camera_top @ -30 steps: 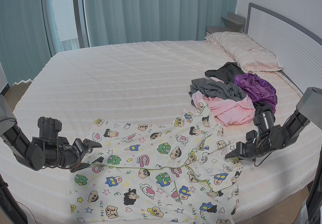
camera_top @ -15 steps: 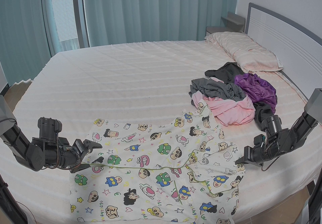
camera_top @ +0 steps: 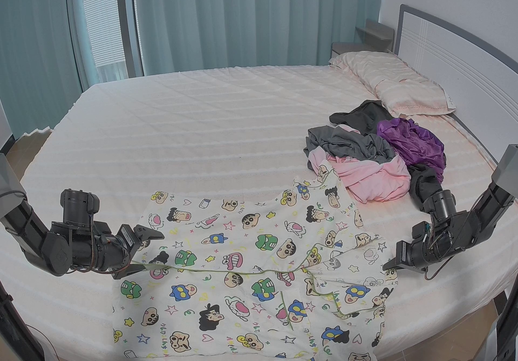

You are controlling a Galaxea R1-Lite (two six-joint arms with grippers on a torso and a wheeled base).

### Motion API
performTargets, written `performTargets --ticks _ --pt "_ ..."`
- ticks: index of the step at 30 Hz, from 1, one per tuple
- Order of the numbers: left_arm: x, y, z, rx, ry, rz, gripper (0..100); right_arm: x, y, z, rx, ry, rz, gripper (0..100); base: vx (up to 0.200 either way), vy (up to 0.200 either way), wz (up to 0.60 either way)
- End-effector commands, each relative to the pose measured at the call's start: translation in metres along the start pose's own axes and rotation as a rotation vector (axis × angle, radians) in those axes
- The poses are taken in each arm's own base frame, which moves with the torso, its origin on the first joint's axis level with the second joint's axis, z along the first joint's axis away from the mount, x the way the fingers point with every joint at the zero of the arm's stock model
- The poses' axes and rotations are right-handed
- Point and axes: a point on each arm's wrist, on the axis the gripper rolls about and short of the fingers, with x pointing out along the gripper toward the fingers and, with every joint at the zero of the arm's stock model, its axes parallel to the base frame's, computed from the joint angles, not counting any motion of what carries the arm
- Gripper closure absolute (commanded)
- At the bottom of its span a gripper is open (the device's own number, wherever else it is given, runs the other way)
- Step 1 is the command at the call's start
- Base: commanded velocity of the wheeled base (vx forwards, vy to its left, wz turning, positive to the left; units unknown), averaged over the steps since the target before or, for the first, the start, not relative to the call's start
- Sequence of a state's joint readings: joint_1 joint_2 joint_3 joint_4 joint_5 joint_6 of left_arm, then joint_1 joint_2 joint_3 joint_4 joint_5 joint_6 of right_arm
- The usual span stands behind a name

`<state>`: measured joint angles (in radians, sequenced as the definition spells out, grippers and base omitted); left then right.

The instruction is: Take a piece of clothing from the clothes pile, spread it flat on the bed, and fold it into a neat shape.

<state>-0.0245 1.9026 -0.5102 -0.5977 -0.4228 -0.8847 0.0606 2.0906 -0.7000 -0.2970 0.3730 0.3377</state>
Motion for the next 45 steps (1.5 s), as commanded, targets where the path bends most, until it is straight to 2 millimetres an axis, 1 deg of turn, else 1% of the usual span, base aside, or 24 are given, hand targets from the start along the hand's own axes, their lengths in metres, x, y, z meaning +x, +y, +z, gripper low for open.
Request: performTargets --ticks 1,7,8,10,12,14,16,17,18,19,20,23,24,29,34,37,40,42,43,45 --pt "0.000 0.000 0.000 -0.001 0.001 0.001 0 0.001 -0.001 -0.001 0.002 0.006 -0.003 0 0.000 0.000 0.00" --pt "0.001 0.000 -0.005 0.006 0.015 0.002 0 -0.006 0.003 0.002 -0.009 -0.024 0.013 0 0.000 0.000 0.00" --pt "0.001 0.000 -0.009 0.009 0.027 0.005 0 -0.017 0.008 0.004 -0.012 -0.055 0.025 0 0.000 0.000 0.00" --pt "0.000 -0.001 -0.013 0.015 0.036 0.005 0 -0.029 0.014 0.005 -0.013 -0.087 0.034 0 0.000 0.000 0.00" --pt "-0.003 0.000 -0.018 0.008 0.045 0.011 0 -0.042 0.017 -0.004 -0.009 -0.101 0.043 0 0.000 0.000 0.00" --pt "-0.006 0.005 -0.025 0.004 0.061 0.025 0 -0.051 0.019 -0.018 -0.015 -0.096 0.042 0 0.000 0.000 0.00" --pt "-0.014 0.006 -0.030 0.001 0.061 0.026 0 -0.060 0.019 -0.032 -0.015 -0.087 0.046 0 0.000 0.000 0.00" --pt "-0.015 0.007 -0.031 0.000 0.062 0.027 0 -0.060 0.019 -0.033 -0.015 -0.087 0.046 0 0.000 0.000 0.00" --pt "-0.022 0.009 -0.037 0.001 0.064 0.027 0 -0.066 0.018 -0.042 -0.014 -0.081 0.045 0 -0.200 0.000 0.00" --pt "-0.024 0.010 -0.038 -0.001 0.064 0.027 0 -0.066 0.018 -0.044 -0.012 -0.077 0.044 0 -0.200 0.000 0.00" --pt "-0.031 0.013 -0.043 -0.005 0.067 0.031 0 -0.070 0.016 -0.053 -0.009 -0.071 0.040 0 -0.200 0.000 0.00" --pt "-0.041 0.019 -0.053 -0.011 0.073 0.041 0 -0.078 0.016 -0.063 0.004 -0.077 0.047 0 -0.200 0.000 0.00" --pt "-0.048 0.022 -0.059 -0.017 0.071 0.042 0 -0.081 0.016 -0.067 0.028 -0.082 0.052 0 -0.200 0.000 0.00" --pt "-0.070 0.033 -0.079 -0.027 0.066 0.052 0 -0.080 0.019 -0.072 0.044 -0.103 0.073 0 -0.200 0.000 0.00" --pt "-0.079 0.034 -0.083 -0.058 0.036 0.054 0 -0.077 0.021 -0.077 0.036 -0.089 0.079 0 -0.200 0.000 0.00" --pt "-0.077 0.035 -0.082 -0.060 -0.001 0.090 0 -0.079 0.022 -0.076 0.044 -0.101 0.087 0 -0.200 0.000 0.00" --pt "-0.069 0.039 -0.081 -0.075 0.014 0.135 0 -0.079 0.024 -0.077 0.043 -0.100 0.090 0 -0.067 0.000 0.00" --pt "-0.061 0.043 -0.081 -0.087 0.035 0.174 0 -0.078 0.024 -0.079 0.041 -0.090 0.089 0 0.000 0.000 0.00" --pt "-0.061 0.043 -0.081 -0.087 0.035 0.174 0 -0.078 0.024 -0.079 0.041 -0.090 0.089 0 0.000 0.000 0.00" --pt "-0.050 0.048 -0.080 -0.094 0.043 0.238 0 -0.076 0.023 -0.079 0.045 -0.088 0.089 0 0.000 0.000 0.00"
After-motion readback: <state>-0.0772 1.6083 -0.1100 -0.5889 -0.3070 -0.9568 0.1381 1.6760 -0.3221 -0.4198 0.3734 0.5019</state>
